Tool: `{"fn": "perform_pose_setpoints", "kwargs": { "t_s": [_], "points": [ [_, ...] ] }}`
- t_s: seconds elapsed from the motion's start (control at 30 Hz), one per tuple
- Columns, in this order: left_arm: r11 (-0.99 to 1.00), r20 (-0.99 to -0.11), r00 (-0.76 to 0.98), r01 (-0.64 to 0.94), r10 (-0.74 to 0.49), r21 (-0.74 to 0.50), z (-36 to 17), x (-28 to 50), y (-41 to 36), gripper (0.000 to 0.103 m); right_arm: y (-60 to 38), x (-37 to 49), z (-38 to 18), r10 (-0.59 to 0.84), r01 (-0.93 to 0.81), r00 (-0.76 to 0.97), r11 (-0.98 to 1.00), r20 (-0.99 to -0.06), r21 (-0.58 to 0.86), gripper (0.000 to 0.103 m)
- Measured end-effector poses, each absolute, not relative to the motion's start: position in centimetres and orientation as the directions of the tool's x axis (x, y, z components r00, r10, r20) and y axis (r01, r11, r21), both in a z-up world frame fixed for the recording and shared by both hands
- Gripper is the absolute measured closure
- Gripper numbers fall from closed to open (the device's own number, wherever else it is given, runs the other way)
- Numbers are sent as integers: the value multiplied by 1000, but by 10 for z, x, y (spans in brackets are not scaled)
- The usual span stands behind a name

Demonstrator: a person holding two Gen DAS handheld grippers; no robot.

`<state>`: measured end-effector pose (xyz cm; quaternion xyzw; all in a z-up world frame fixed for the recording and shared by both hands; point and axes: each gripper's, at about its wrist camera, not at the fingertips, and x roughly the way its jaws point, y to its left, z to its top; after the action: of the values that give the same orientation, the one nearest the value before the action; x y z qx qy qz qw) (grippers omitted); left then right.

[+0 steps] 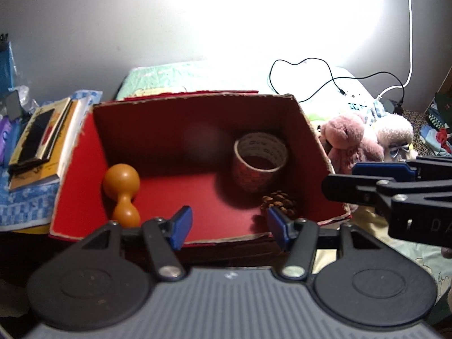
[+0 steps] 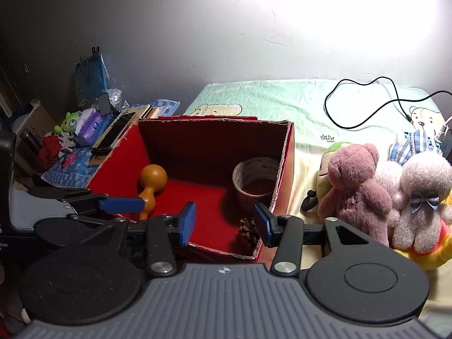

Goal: Organize objects
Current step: 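Lower the pine cone into the red box and open the right gripper, then withdraw the right gripper and move it to the small red printed box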

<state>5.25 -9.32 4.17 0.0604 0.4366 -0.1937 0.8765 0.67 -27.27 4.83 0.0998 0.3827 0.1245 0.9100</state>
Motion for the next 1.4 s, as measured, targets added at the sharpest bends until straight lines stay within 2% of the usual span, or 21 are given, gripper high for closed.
{"fn": "perform_pose_setpoints", "kwargs": {
  "t_s": [0.47,0.53,0.63,0.8,0.9,0.97,1.13,1.3,1.4],
  "points": [
    [967,-784,601,255,-154,5,53,14,-86,39,-283,-34,33,325,-170,693,941,-643,292,56],
    [972,-782,608,234,-138,10,54,8,-83,37,-283,-37,28,329,-176,688,940,-647,291,56],
    [979,-788,604,204,-118,10,52,3,-72,30,-282,-42,20,340,-178,670,937,-660,302,55],
    [985,-817,566,172,-108,-11,37,-5,-47,29,-279,-41,0,393,-161,599,913,-698,376,55],
    [983,-829,543,181,-135,-41,28,-11,-34,34,-275,-38,-13,436,-147,538,891,-722,429,57],
    [978,-830,535,200,-159,-58,24,-16,-28,34,-271,-36,-21,455,-133,505,880,-733,455,61],
    [952,-831,498,284,-246,-112,17,-23,-18,36,-261,-27,-41,538,-66,410,823,-736,565,64],
    [887,-827,425,427,-368,-175,9,-28,-16,37,-244,-21,-50,524,-19,382,828,-762,560,72],
    [862,-829,405,477,-387,-169,3,-25,-9,38,-235,-22,-48,536,-10,385,817,-751,577,73]
  ]
}}
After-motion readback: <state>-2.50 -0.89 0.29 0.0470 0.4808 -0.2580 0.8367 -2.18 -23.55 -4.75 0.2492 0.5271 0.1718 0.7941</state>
